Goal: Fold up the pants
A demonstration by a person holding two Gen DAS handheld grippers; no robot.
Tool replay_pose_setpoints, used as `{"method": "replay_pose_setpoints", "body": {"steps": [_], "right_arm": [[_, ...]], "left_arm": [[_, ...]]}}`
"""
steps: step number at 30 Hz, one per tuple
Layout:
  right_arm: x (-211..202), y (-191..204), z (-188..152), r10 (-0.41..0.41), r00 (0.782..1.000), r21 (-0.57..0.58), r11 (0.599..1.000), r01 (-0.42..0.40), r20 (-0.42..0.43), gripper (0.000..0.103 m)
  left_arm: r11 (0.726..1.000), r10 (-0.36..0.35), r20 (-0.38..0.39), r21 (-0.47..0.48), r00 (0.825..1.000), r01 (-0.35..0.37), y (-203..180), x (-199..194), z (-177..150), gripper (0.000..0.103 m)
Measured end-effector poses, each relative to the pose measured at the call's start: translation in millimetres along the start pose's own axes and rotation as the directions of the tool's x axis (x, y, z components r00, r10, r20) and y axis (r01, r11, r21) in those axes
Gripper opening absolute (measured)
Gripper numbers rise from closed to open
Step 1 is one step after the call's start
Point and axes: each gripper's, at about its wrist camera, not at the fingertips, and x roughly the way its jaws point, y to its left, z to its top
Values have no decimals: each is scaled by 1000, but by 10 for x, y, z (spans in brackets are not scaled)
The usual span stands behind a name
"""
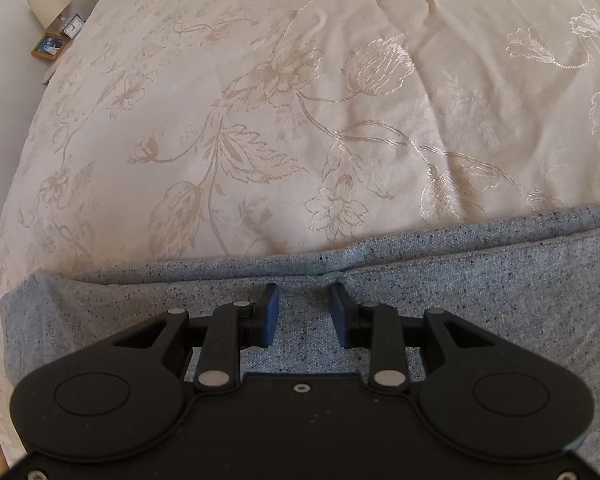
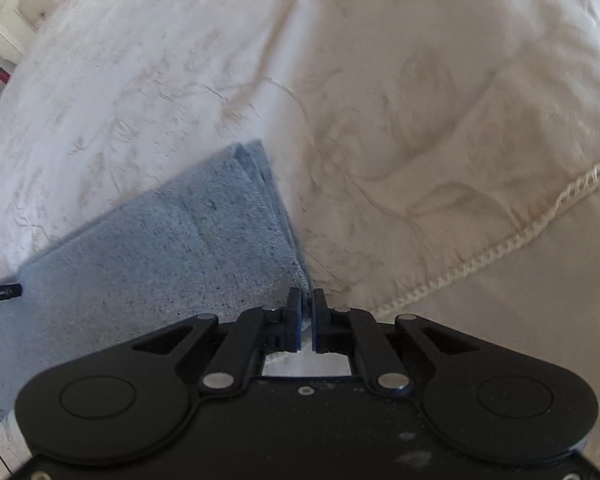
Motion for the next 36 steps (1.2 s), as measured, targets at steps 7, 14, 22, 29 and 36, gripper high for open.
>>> {"method": "replay_pose_setpoints", "body": {"steps": [7,14,22,29,36], "right_arm": [[-427,399,31,24,978,-101,995,-3,206,22],[-104,537,456,35,972,-82,996,-17,232,27],[228,499,686,199,974,-35,980,-197,108,4],[314,453,841,66,984,45,996,-74,165,4],[370,562,647,-54,976,17,999,52,212,4]], "left_arm": [[999,-6,54,-50,999,9,331,-250,-71,41],[991,5,30,-135,1000,-1,650,-291,-257,41],[984,31,12,-177,999,-28,932,-329,-530,41],[962,77,-1,-264,997,-75,1302,-247,-624,41],[967,70,-10,-243,998,-70,1531,89,-567,41]]}}
